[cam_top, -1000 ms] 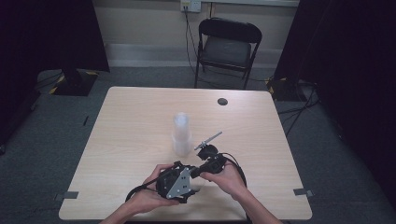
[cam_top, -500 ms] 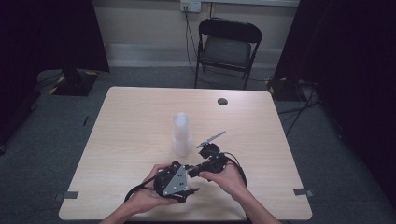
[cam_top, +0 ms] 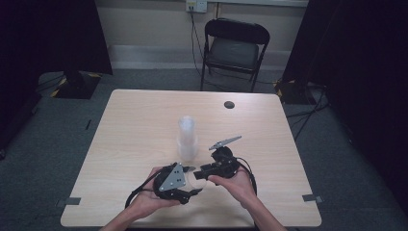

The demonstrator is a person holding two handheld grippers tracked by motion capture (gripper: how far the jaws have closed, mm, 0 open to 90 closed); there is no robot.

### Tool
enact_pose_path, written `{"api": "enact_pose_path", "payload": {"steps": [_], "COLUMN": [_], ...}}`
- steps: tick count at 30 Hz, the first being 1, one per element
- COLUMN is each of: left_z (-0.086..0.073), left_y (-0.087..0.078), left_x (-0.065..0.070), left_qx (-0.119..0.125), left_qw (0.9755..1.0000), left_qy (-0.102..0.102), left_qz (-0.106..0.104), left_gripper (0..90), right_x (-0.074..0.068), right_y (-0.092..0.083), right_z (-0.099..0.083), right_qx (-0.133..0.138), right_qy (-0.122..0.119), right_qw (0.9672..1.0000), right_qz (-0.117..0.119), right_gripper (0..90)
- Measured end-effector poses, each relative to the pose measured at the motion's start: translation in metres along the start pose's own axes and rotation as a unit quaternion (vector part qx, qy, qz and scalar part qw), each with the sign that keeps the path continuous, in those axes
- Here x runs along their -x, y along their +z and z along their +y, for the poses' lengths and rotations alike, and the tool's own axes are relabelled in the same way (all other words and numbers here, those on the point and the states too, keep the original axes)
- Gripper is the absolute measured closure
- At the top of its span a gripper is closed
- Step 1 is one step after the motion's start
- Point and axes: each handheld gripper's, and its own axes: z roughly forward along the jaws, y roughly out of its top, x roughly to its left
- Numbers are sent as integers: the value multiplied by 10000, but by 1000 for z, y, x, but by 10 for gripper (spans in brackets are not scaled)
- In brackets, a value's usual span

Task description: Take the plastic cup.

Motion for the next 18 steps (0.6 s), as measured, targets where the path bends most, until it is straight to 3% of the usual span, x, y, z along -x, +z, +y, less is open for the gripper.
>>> {"api": "enact_pose_path", "payload": {"steps": [8,10,18], "left_z": [-8,-10,-17], "left_y": [-7,-9,-16], "left_x": [-12,-15,-20], "left_qx": [120,150,255], "left_qw": [9990,9986,9956], "left_qy": [-424,-506,-855], "left_qz": [17,53,301], "left_gripper": [315,315,315], "right_x": [2,2,4], "right_y": [-7,-11,-21], "right_z": [-3,-6,-12], "right_qx": [527,810,1295], "right_qy": [28,36,-41], "right_qw": [9986,9967,9916], "right_qz": [46,41,-66], "right_gripper": [533,519,507]}}
